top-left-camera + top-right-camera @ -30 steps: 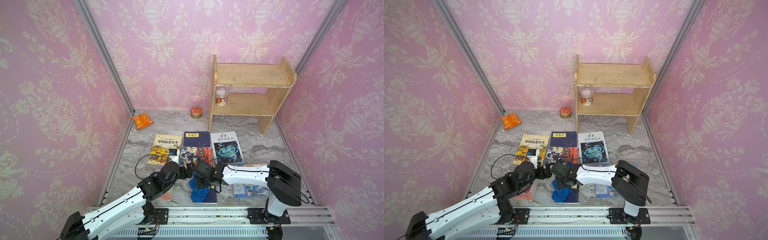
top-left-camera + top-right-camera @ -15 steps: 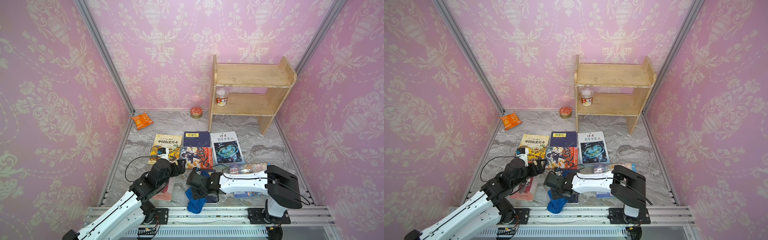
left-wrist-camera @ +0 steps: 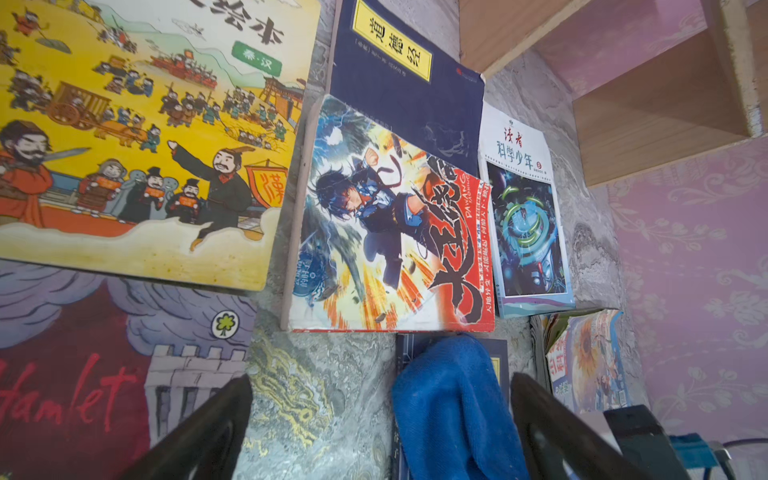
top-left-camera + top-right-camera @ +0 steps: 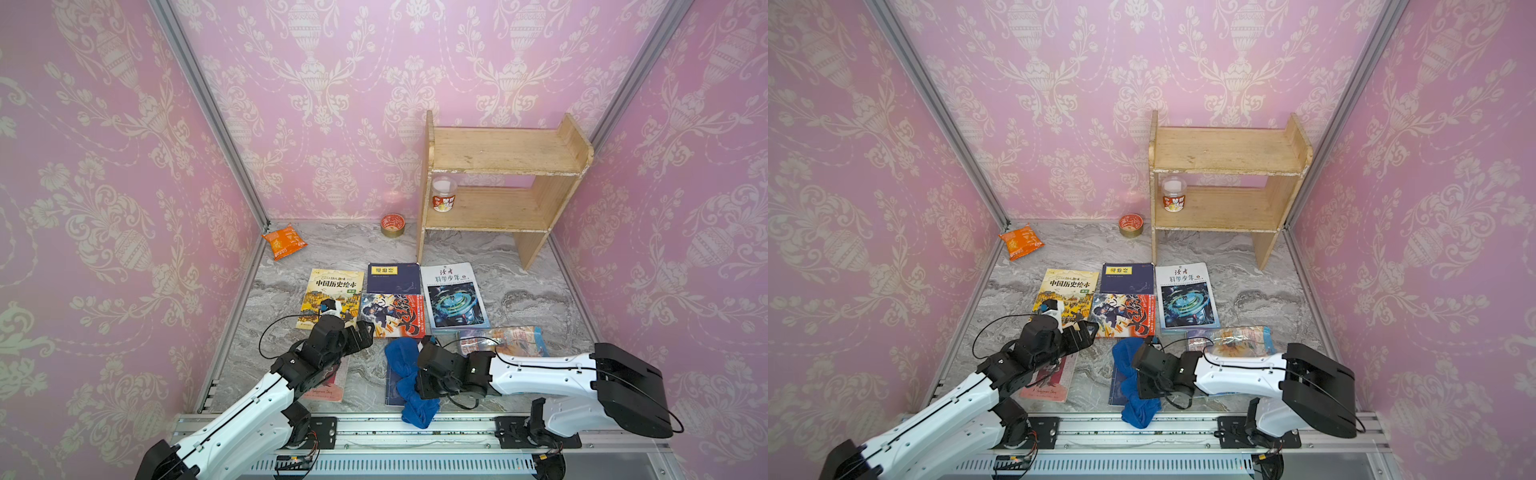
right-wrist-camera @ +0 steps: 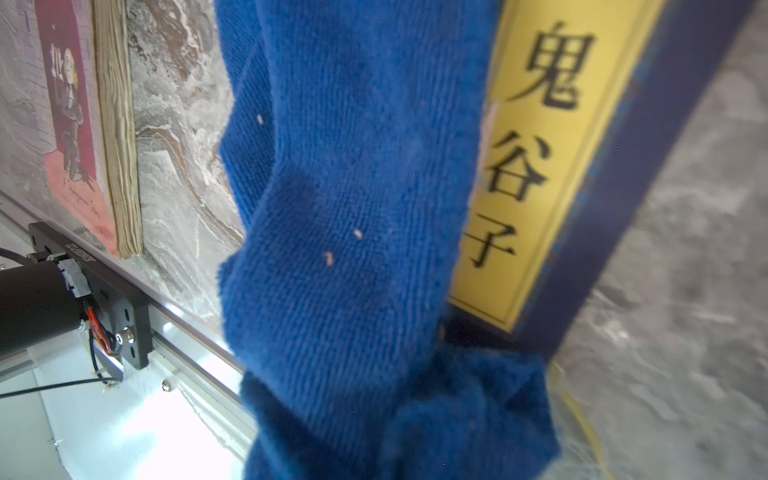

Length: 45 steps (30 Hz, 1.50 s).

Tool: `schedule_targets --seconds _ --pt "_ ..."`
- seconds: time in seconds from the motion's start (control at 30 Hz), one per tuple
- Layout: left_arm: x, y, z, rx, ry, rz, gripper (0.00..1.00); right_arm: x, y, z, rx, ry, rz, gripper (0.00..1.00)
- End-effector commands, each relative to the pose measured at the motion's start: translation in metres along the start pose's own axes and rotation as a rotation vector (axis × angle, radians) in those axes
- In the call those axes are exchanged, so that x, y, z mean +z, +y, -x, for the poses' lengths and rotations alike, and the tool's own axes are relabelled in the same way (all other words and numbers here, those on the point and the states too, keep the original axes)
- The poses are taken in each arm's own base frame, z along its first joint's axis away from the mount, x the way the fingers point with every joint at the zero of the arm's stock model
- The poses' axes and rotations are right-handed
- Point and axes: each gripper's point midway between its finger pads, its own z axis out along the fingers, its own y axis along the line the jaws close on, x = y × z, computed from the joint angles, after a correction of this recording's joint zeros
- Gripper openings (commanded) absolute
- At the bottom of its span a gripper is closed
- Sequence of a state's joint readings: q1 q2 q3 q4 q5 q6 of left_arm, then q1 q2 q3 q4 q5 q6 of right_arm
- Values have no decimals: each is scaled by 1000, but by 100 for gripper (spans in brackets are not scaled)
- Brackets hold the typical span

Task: Wipe the cover of the book
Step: Wipe the dirt from the cover of the book, then pick up the book from the center of the board.

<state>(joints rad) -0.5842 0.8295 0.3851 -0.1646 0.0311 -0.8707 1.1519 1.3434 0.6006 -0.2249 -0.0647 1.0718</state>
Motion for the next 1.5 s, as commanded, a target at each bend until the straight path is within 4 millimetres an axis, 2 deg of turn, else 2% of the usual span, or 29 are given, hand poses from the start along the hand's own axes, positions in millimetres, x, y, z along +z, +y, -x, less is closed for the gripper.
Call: schedule_targets --seconds 0.0,0.07,0.13,0.23,0.33,0.4,0.47,0.57,0.67,0.77,0.87,0.97,1.13,1.3,1.47 --pt "10 -17 -7 -36 56 -83 99 -5 -55 -21 81 53 -128 0" --pt "17 -19 -15 -54 98 -97 99 -12 -65 -18 83 44 -155 0" --pt "24 -21 -24 -59 142 -108 99 -17 -62 -10 73 35 -155 0" --pt "30 -26 -36 -52 189 -120 99 -25 -44 9 54 16 -127 0" --pt "34 -29 -50 -56 229 -130 99 -28 -15 28 20 11 -83 0" --pt "36 -28 -61 -66 265 -128 99 -22 -4 38 22 35 -73 0" --pt "37 -26 -71 -67 292 -129 99 -10 -2 44 45 66 -67 0" --pt "37 -19 -83 -75 327 -112 99 6 -11 56 110 86 -69 0" --pt "36 -15 -92 -97 348 -107 99 11 -38 74 216 52 -103 0" --pt "37 -16 -100 -110 374 -111 99 9 -66 92 342 -13 -87 0" --pt "38 -19 -108 -120 406 -116 99 -2 -78 101 380 -62 -71 0" --pt "40 -23 -115 -135 431 -125 99 -13 -79 99 349 -68 -91 0" --pt "39 -41 -110 -132 429 -177 99 -17 -87 74 320 -17 -137 0" --pt "37 -84 -88 -129 380 -320 94 4 -95 48 346 30 -160 0" --pt "31 -122 -71 -132 361 -452 87 15 -93 41 361 45 -155 0"
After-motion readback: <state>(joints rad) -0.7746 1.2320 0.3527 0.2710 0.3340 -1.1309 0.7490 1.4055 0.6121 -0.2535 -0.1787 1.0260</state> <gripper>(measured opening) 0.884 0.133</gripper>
